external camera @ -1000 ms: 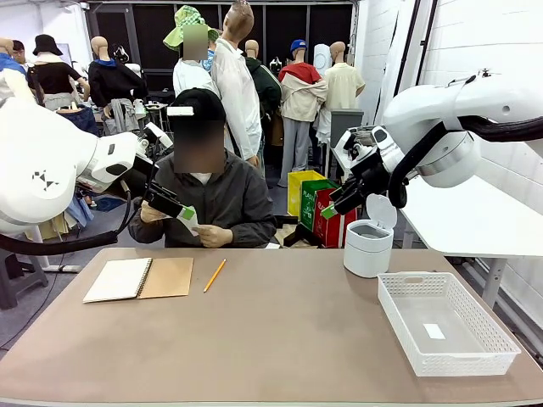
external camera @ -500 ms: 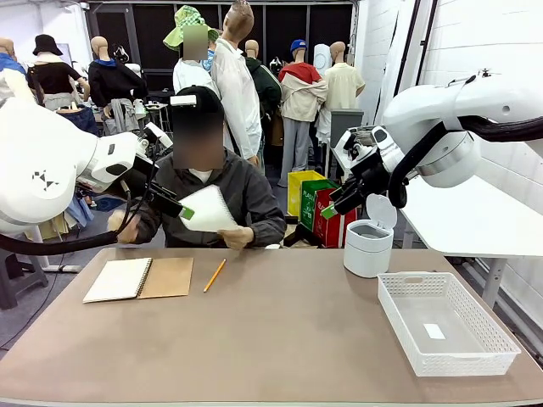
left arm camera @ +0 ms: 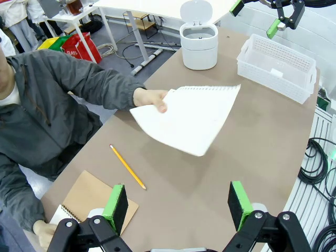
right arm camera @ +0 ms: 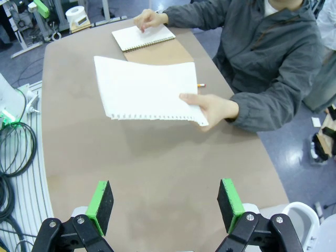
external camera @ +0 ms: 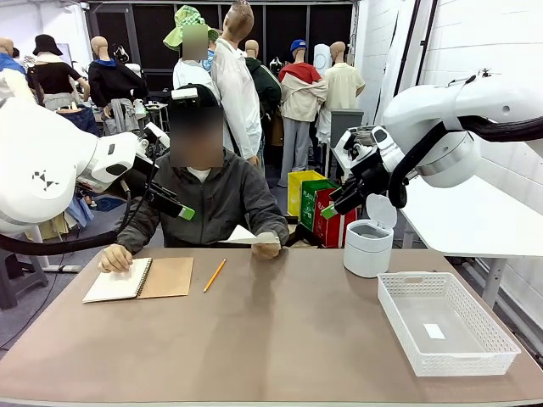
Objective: Sort the paper based on its condition.
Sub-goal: If a person hands you a paper, place it in the Organizing basket , and if it's crumpled, put it in the Trash can.
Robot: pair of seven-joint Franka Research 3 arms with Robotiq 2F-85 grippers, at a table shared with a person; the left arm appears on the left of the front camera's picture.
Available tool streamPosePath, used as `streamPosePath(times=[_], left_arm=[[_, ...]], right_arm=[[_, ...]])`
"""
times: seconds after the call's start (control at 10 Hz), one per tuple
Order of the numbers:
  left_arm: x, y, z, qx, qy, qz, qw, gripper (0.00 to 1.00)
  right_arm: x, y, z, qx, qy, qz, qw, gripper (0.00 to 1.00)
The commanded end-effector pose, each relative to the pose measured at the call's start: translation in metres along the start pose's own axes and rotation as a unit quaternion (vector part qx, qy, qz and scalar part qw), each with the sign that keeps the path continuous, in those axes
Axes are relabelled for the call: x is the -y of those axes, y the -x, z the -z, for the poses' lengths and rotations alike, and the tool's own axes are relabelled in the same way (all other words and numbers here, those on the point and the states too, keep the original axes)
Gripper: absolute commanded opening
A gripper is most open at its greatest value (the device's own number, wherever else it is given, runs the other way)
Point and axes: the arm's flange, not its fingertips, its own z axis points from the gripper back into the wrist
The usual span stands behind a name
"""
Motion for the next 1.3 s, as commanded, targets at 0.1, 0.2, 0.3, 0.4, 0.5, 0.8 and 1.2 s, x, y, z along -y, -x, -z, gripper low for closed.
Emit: streamPosePath(times=[0.1,0.2,0.3,0.4,0.5,0.8,1.2], left_arm=[[0.0,0.001,0.0,-0.001,0.003,-0.005,1.0,1.0],[0.0,0.001,0.0,-0.001,0.003,-0.005,1.0,1.0],[0.0,0.001,0.0,-0.001,0.003,-0.005,1.0,1.0],[0.0,0.001,0.0,-0.001,0.003,-0.005,1.0,1.0],[0.0,0.001,0.0,-0.001,0.003,-0.005,1.0,1.0],[0.0,0.001,0.0,-0.001,0.003,-0.005,1.0,1.0],[0.0,0.001,0.0,-0.001,0.003,-0.005,1.0,1.0]], right_arm=[[0.006,0.001,0.007,-0.008,-0.019,0.12,0.993,1.0],[0.01,0.005,0.011,-0.016,-0.024,0.19,0.981,1.0],[0.016,0.01,0.015,-0.021,-0.036,0.247,0.968,1.0],[0.024,0.017,0.019,-0.017,-0.048,0.304,0.951,1.0],[0.03,0.028,0.025,-0.025,-0.057,0.351,0.934,1.0],[0.036,0.053,0.039,-0.069,-0.051,0.386,0.919,1.0],[0.032,0.053,0.036,-0.055,-0.056,0.373,0.924,1.0]])
